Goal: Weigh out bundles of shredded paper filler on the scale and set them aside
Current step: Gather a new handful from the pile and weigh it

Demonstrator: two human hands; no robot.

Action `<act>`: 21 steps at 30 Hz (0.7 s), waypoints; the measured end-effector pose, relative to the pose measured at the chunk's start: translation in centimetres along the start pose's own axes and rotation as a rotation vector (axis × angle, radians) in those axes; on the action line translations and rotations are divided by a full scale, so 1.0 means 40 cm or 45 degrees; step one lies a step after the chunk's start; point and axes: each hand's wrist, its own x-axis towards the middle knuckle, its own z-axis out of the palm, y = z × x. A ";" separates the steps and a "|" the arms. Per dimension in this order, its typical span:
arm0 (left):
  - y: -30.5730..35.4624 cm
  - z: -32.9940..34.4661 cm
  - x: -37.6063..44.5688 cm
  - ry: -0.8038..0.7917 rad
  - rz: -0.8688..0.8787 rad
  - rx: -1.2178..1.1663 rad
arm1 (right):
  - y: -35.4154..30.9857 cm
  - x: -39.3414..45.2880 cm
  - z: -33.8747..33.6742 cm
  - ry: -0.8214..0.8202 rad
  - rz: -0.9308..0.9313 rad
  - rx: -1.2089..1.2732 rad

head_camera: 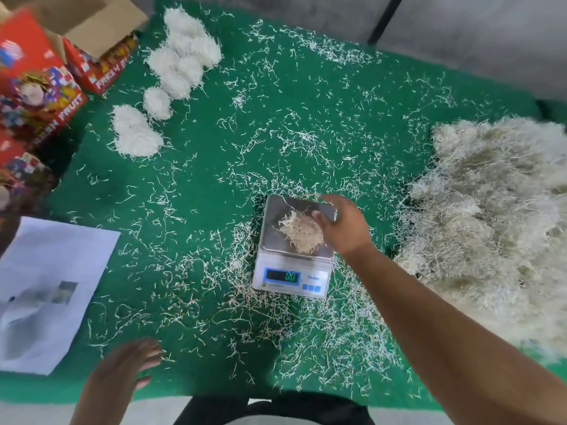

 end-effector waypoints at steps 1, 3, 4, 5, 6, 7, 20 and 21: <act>0.012 0.005 0.000 0.005 0.011 -0.007 | 0.009 -0.011 -0.019 0.051 0.015 0.040; 0.031 0.016 0.004 0.114 0.081 -0.061 | 0.032 -0.036 -0.051 0.123 0.040 0.078; 0.039 0.026 0.006 0.156 0.117 -0.122 | 0.043 -0.048 -0.064 0.143 0.059 0.087; 0.054 0.037 -0.001 0.162 0.136 -0.156 | 0.055 -0.059 -0.074 0.151 0.085 0.104; 0.063 0.045 0.001 0.146 0.167 -0.171 | 0.066 -0.069 -0.081 0.152 0.113 0.135; 0.076 0.055 -0.005 0.141 0.164 -0.148 | 0.076 -0.081 -0.085 0.148 0.136 0.167; 0.078 0.071 0.011 0.118 0.202 -0.066 | 0.090 -0.130 -0.084 0.135 0.142 0.105; 0.075 0.067 0.011 0.121 0.192 -0.063 | 0.085 -0.128 -0.082 0.131 0.139 0.096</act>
